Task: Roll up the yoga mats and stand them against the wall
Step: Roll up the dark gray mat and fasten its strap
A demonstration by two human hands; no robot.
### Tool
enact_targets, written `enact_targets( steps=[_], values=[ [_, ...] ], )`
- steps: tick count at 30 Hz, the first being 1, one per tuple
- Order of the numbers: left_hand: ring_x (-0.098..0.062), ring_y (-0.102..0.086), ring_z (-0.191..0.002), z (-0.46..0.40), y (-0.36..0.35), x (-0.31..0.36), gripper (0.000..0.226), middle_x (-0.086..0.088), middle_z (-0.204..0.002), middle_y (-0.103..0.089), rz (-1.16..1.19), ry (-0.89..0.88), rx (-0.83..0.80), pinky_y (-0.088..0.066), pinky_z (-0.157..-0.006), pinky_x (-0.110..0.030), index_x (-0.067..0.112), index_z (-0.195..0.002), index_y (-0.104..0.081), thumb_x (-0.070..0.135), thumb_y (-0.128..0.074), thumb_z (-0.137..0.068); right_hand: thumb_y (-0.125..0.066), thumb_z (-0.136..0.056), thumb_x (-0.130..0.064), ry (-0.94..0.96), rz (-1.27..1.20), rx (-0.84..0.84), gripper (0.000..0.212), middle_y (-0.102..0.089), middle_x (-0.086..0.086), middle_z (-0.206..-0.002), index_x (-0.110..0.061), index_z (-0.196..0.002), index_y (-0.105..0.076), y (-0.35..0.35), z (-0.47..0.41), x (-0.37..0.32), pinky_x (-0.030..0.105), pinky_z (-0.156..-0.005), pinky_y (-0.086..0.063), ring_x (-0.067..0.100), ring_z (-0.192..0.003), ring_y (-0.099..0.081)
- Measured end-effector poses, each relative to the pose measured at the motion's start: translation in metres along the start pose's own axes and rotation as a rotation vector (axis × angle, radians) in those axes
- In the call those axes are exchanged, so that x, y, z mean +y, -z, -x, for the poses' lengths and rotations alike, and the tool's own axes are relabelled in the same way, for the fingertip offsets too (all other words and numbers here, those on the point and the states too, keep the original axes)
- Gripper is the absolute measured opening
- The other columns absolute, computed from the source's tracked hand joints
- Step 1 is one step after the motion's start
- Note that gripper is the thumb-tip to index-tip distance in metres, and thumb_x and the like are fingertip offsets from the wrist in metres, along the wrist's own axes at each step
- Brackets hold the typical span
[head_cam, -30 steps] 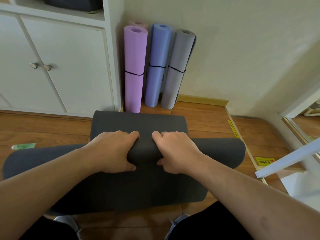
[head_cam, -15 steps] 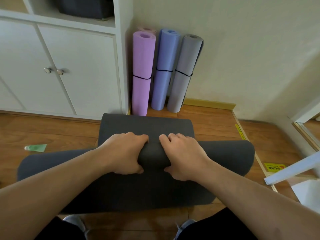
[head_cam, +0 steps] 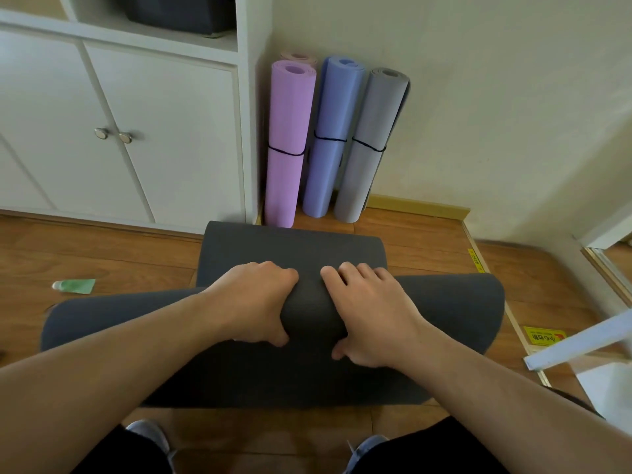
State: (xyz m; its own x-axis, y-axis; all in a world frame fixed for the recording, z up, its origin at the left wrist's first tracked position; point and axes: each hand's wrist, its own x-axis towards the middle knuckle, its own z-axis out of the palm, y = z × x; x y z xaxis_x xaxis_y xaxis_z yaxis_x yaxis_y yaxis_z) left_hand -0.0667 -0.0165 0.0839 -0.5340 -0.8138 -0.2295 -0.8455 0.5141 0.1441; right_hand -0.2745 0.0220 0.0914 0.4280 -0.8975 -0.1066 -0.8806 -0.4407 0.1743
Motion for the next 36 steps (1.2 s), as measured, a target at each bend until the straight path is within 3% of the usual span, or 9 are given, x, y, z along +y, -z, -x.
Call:
enact_targets(
  steps=[5,8,11,16,23,26,28,33,36],
  values=[
    [-0.010,-0.060,-0.098,0.005,0.001,0.002,0.077,0.013,-0.113,-0.058,0.001,-0.006,-0.041,-0.057,-0.086,-0.032,0.035,-0.135,-0.042,0.063,-0.081,-0.075,-0.086,-0.081,-0.050,0.035,-0.071,-0.002,0.078,-0.062,0.001,-0.121,-0.023,-0.138,-0.040,-0.003,-0.003,0.005,0.040,-0.091,-0.055,0.023,-0.109,-0.063],
    [-0.013,-0.057,-0.109,0.009,-0.008,0.008,0.090,0.010,-0.126,-0.052,-0.114,-0.049,0.046,-0.055,-0.090,-0.033,0.031,-0.144,-0.032,0.064,-0.080,-0.075,-0.082,-0.082,-0.050,0.043,-0.122,-0.039,0.065,-0.064,-0.004,-0.108,-0.026,-0.130,-0.044,0.001,-0.004,0.010,0.035,-0.079,-0.057,0.019,-0.095,-0.065],
    [-0.014,-0.058,-0.107,0.008,-0.010,0.012,0.081,0.008,-0.124,-0.054,-0.132,-0.054,0.066,-0.053,-0.087,-0.032,0.029,-0.140,-0.037,0.058,-0.081,-0.079,-0.083,-0.081,-0.051,0.047,-0.174,-0.071,0.070,-0.062,-0.005,-0.113,-0.030,-0.131,-0.039,0.003,-0.003,0.011,0.033,-0.078,-0.055,0.018,-0.096,-0.064],
    [-0.011,-0.060,-0.097,0.003,0.007,0.001,0.061,0.013,-0.108,-0.061,-0.013,-0.018,-0.003,-0.055,-0.086,-0.034,0.038,-0.123,-0.054,0.057,-0.084,-0.073,-0.090,-0.072,-0.057,0.035,-0.055,0.017,0.101,-0.050,0.001,-0.138,-0.025,-0.148,-0.031,0.000,0.001,-0.002,0.042,-0.100,-0.052,0.025,-0.121,-0.056],
    [-0.013,-0.060,-0.107,0.006,0.009,0.003,0.073,0.014,-0.117,-0.058,-0.057,-0.030,0.025,-0.054,-0.088,-0.035,0.037,-0.130,-0.045,0.065,-0.080,-0.073,-0.081,-0.081,-0.055,0.013,-0.099,0.044,0.070,-0.064,-0.002,-0.110,-0.023,-0.131,-0.044,0.002,-0.001,0.007,0.034,-0.074,-0.055,0.020,-0.093,-0.065],
    [-0.017,-0.057,-0.115,0.006,-0.001,0.007,0.090,0.006,-0.127,-0.051,-0.183,-0.048,0.119,-0.054,-0.093,-0.037,0.030,-0.141,-0.035,0.065,-0.082,-0.072,-0.081,-0.078,-0.057,-0.023,-0.137,-0.006,0.072,-0.064,-0.004,-0.110,-0.027,-0.131,-0.043,0.003,-0.003,0.013,0.036,-0.077,-0.059,0.019,-0.093,-0.065],
    [-0.017,-0.059,-0.112,0.004,-0.002,0.007,0.082,0.005,-0.124,-0.055,-0.182,-0.047,0.139,-0.054,-0.089,-0.034,0.027,-0.138,-0.038,0.061,-0.081,-0.076,-0.083,-0.077,-0.056,-0.037,-0.152,-0.022,0.079,-0.062,-0.004,-0.115,-0.028,-0.134,-0.037,0.003,-0.003,0.013,0.037,-0.080,-0.058,0.019,-0.098,-0.063],
    [-0.013,-0.060,-0.095,-0.001,0.012,-0.003,0.072,0.010,-0.109,-0.060,-0.050,0.014,0.077,-0.051,-0.077,-0.032,0.032,-0.124,-0.045,0.064,-0.084,-0.071,-0.092,-0.071,-0.055,-0.067,-0.034,0.024,0.106,-0.046,0.003,-0.147,-0.023,-0.151,-0.029,0.007,0.000,0.001,0.046,-0.113,-0.045,0.027,-0.135,-0.048],
    [-0.011,-0.058,-0.094,-0.002,0.019,-0.004,0.076,0.012,-0.108,-0.060,-0.003,0.006,0.033,-0.049,-0.075,-0.030,0.034,-0.126,-0.041,0.065,-0.084,-0.071,-0.090,-0.076,-0.050,-0.079,-0.031,0.032,0.097,-0.052,0.004,-0.142,-0.021,-0.149,-0.032,0.006,0.003,-0.001,0.044,-0.109,-0.048,0.026,-0.130,-0.053]
  ],
)
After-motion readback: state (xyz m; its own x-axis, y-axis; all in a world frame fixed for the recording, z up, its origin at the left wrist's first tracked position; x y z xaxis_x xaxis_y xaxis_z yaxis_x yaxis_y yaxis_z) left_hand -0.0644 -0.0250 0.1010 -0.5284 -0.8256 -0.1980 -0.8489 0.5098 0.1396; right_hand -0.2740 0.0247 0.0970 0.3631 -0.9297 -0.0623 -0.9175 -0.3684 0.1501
